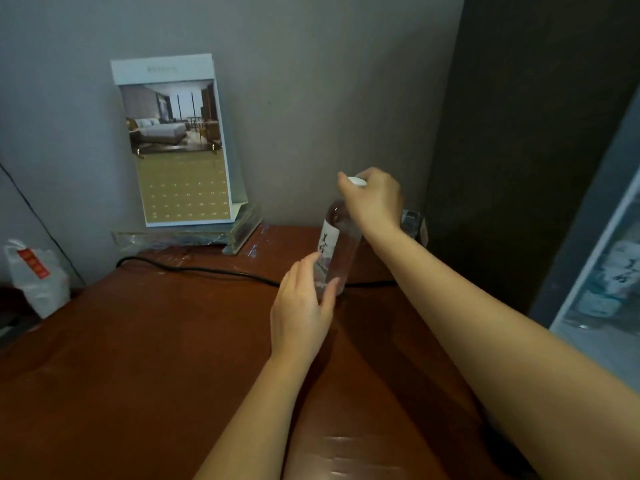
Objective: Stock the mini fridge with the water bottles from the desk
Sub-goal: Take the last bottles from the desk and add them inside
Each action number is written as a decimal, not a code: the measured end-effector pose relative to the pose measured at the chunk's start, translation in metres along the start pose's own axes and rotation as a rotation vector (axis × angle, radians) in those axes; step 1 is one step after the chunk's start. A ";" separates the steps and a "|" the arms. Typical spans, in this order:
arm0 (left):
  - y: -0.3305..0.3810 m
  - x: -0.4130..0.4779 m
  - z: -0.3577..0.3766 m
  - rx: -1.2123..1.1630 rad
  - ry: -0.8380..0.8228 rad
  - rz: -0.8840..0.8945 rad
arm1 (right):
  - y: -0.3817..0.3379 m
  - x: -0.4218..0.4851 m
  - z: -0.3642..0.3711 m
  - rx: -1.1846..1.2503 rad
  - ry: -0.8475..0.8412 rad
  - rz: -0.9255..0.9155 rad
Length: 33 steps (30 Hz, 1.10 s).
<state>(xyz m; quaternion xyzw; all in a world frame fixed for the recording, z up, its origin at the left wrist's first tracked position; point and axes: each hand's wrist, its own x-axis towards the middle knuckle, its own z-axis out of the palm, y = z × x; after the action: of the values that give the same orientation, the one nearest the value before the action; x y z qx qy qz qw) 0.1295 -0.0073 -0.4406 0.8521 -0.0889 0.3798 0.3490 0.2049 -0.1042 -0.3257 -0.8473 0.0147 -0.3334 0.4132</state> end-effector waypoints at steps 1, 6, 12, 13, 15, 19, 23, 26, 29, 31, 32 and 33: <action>0.002 0.000 -0.002 -0.039 0.007 -0.025 | -0.006 -0.006 -0.010 -0.020 -0.026 -0.041; 0.010 -0.002 -0.002 -0.319 -0.178 -0.176 | -0.011 -0.034 -0.055 -0.051 -0.180 -0.198; 0.011 -0.007 0.009 -0.475 -0.407 -0.205 | 0.004 -0.061 -0.078 -0.189 -0.261 -0.374; 0.010 -0.007 0.010 -0.467 -0.408 -0.202 | 0.008 -0.065 -0.080 -0.190 -0.249 -0.385; 0.008 -0.008 0.009 -0.447 -0.410 -0.184 | 0.015 -0.074 -0.084 -0.150 -0.223 -0.372; 0.007 -0.008 0.005 -0.386 -0.379 -0.126 | 0.045 -0.106 -0.081 -0.059 -0.237 -0.290; 0.006 -0.011 0.004 -0.358 -0.319 -0.071 | 0.080 -0.137 -0.062 0.018 -0.382 -0.156; 0.004 -0.012 0.003 -0.352 -0.258 -0.046 | 0.089 -0.144 -0.054 0.105 -0.455 -0.132; 0.004 -0.012 0.003 -0.366 -0.230 -0.049 | 0.093 -0.147 -0.052 0.195 -0.558 -0.108; 0.005 -0.011 0.002 -0.366 -0.241 -0.058 | 0.095 -0.149 -0.048 0.238 -0.580 -0.095; 0.005 -0.011 0.000 -0.356 -0.255 -0.067 | 0.095 -0.149 -0.046 0.254 -0.575 -0.084; 0.007 -0.010 -0.002 -0.347 -0.271 -0.079 | 0.095 -0.149 -0.044 0.269 -0.570 -0.073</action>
<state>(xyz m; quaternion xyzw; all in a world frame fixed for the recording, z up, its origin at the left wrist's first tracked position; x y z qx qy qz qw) 0.1183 -0.0123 -0.4429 0.8253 -0.1654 0.2269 0.4900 0.0874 -0.1523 -0.4565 -0.8444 -0.1762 -0.0960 0.4968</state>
